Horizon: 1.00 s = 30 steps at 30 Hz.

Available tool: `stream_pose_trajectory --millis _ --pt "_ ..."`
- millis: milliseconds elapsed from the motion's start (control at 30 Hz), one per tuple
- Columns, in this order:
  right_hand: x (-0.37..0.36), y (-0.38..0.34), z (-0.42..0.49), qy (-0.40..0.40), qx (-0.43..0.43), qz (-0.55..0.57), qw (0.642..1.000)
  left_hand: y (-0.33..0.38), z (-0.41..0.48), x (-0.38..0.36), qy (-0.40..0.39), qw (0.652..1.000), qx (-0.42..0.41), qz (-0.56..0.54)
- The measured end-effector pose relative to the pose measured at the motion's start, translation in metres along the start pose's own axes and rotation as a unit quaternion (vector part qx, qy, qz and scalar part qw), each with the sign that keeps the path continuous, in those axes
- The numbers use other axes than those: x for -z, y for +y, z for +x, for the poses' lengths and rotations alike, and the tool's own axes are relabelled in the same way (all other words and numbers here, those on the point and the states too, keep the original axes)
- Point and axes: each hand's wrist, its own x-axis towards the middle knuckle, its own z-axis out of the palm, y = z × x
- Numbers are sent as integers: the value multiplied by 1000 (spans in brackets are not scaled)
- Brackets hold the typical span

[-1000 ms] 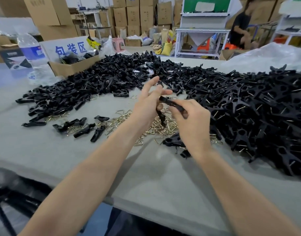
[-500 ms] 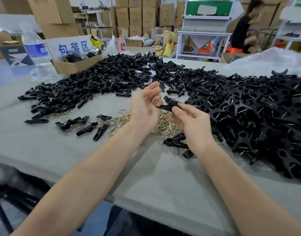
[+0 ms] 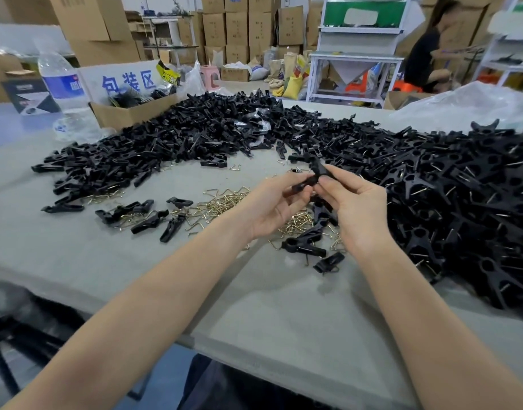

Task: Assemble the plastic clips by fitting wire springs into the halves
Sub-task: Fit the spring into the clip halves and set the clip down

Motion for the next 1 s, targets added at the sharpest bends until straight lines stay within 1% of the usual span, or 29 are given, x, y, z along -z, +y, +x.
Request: stream_pose_trajectory --millis 133,200,267,367,467,500,567,700,867,1000 --pt "1 1 -1 -8 13 3 1000 1 -2 2 -47 998 20 -29" --pt "2 0 -1 14 6 28 999 1 -2 2 -50 998 7 -37" --pt "3 -1 0 38 3 17 999 1 -1 2 -39 998 -23 -34" --pt "4 0 0 64 -5 -23 998 1 3 2 -17 997 -69 10" --pt "1 2 -2 83 -6 -28 996 -1 3 2 20 990 -93 108" --pt "0 2 -3 86 -2 -29 996 -3 3 1 22 987 -101 122" --pt "-2 3 -5 86 6 -38 996 -6 3 -2 8 989 -106 102" --pt "-3 6 -6 72 22 -88 993 -10 0 -7 -7 993 -99 68" --pt "-2 9 -6 74 48 -155 984 -10 -1 -5 -9 993 -86 82" --pt "0 7 -6 59 98 -224 968 -7 -1 -3 -19 991 -83 101"
